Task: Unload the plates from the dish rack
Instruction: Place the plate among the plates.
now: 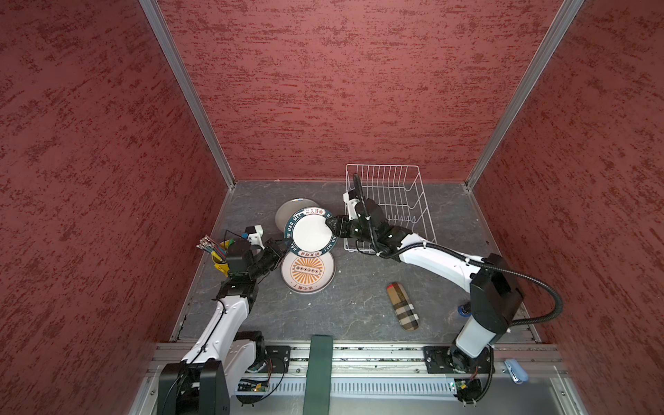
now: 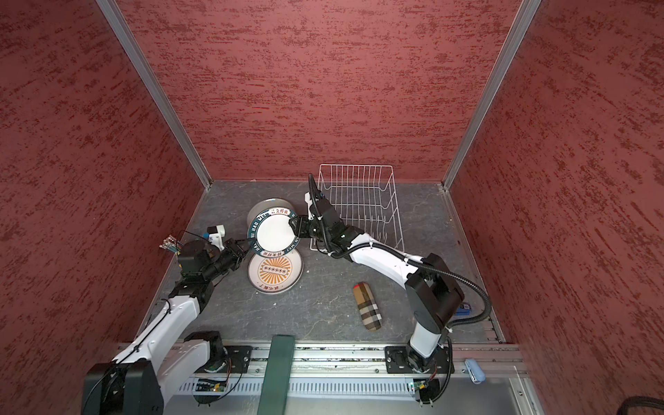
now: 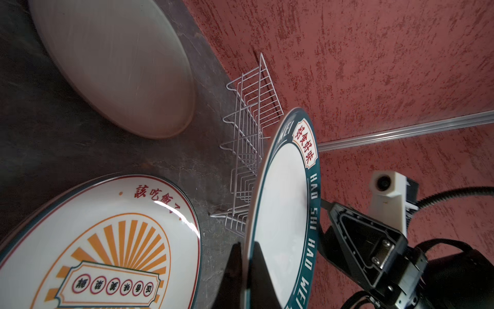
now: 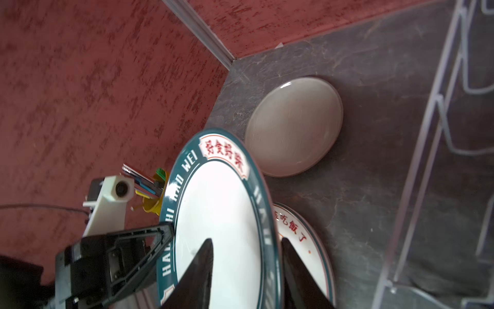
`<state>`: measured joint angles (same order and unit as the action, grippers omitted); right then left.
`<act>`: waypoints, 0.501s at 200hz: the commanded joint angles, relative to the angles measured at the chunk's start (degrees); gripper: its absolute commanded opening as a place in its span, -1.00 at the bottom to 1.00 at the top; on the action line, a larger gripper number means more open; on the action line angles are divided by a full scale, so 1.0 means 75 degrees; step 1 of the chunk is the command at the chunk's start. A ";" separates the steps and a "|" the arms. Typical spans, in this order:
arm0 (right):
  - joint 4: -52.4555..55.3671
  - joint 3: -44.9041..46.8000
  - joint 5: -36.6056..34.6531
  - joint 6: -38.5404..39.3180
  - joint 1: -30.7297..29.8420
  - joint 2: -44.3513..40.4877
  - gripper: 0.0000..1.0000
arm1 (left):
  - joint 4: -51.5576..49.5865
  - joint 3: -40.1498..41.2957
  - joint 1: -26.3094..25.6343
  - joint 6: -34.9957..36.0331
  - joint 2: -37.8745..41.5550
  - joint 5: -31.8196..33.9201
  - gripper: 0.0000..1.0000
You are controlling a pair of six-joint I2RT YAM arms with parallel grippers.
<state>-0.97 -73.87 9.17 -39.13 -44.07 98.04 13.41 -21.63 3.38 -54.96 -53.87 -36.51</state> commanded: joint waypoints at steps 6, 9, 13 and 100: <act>-0.0837 0.0110 0.0786 -0.0173 0.0109 -0.0175 -0.07 | -0.0420 0.0041 0.0054 0.0277 0.0231 0.0242 -1.00; -0.0826 0.0110 0.0782 -0.0161 0.0120 -0.0186 -0.05 | -0.0439 0.0045 0.0059 0.0293 0.0250 0.0260 -1.00; -0.0805 0.0108 0.0781 -0.0172 0.0133 -0.0198 -0.02 | -0.0481 0.0048 0.0065 0.0315 0.0293 0.0274 -1.00; 0.0005 0.0122 -0.0317 0.0412 0.0287 -0.0725 0.40 | -0.2907 0.0029 0.0088 0.1600 0.1506 0.1021 -1.00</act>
<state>-2.61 -73.03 10.24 -38.09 -42.30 94.67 -2.35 -21.63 3.60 -47.57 -44.77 -30.76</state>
